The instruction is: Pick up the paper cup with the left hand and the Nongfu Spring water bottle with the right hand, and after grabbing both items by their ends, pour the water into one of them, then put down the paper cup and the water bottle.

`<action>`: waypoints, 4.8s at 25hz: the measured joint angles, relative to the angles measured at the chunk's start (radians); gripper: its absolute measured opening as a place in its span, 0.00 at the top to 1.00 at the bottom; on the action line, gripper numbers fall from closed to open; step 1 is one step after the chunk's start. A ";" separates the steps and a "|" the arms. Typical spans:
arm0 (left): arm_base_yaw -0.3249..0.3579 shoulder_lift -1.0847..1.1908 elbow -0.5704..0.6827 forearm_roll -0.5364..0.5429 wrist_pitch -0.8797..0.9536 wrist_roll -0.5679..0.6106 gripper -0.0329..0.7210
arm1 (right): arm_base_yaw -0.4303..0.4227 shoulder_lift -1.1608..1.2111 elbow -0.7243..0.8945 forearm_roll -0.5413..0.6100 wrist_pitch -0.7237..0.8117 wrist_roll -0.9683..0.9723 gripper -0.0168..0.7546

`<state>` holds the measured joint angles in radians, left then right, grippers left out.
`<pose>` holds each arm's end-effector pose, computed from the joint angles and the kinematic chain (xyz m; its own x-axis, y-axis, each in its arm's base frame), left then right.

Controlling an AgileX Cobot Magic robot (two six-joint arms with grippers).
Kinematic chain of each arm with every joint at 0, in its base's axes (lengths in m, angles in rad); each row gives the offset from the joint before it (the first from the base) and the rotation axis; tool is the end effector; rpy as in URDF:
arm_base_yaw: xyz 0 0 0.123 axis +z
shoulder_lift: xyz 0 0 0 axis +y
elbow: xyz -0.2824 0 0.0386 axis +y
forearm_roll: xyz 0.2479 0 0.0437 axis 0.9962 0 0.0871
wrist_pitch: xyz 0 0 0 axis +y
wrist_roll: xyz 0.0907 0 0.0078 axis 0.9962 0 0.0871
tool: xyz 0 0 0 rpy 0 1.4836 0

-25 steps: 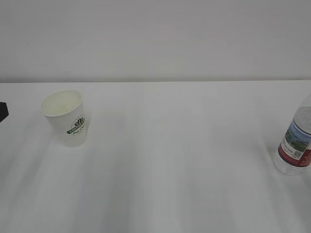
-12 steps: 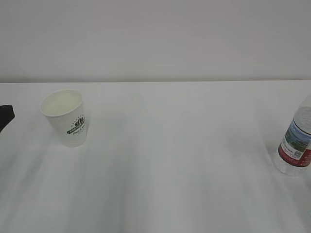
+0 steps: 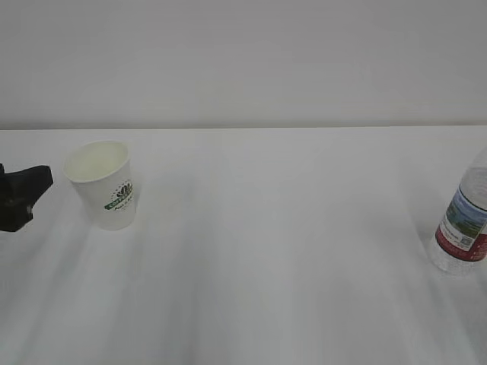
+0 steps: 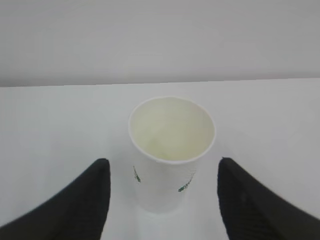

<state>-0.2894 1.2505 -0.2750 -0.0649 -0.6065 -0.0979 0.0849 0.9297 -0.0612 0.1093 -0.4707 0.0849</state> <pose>0.2025 -0.0568 0.1969 -0.3022 -0.0671 -0.9509 0.2080 0.9688 -0.1345 0.1419 0.0076 0.1833 -0.3086 0.1556 -0.9384 0.0185 0.9873 0.1576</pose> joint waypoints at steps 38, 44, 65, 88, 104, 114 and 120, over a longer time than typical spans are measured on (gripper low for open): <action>0.000 0.281 0.041 0.108 -0.361 -0.024 0.31 | 0.000 0.616 0.067 0.010 -0.669 0.044 0.27; 0.000 0.281 0.183 0.094 -0.517 -0.028 0.31 | 0.000 0.618 0.067 0.010 -0.669 0.044 0.27; 0.000 0.472 0.217 0.136 -0.540 -0.029 0.32 | 0.000 0.699 0.067 0.001 -0.675 -0.008 0.24; 0.000 0.472 0.217 0.138 -0.543 -0.030 0.33 | 0.000 0.872 -0.034 0.022 -0.678 -0.010 0.10; 0.000 0.472 0.217 0.138 -0.543 -0.030 0.34 | 0.000 0.878 -0.127 0.019 -0.678 -0.012 0.10; 0.000 0.472 0.215 0.138 -0.543 -0.030 0.34 | 0.000 0.974 -0.194 0.026 -0.680 -0.012 0.11; 0.000 0.472 0.215 0.138 -0.543 -0.030 0.34 | 0.000 0.990 -0.225 0.036 -0.680 -0.012 0.11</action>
<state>-0.2894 1.7223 -0.0598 0.0728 -1.1500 -0.1280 0.0849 1.9201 -0.2866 0.1454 -1.1508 0.0732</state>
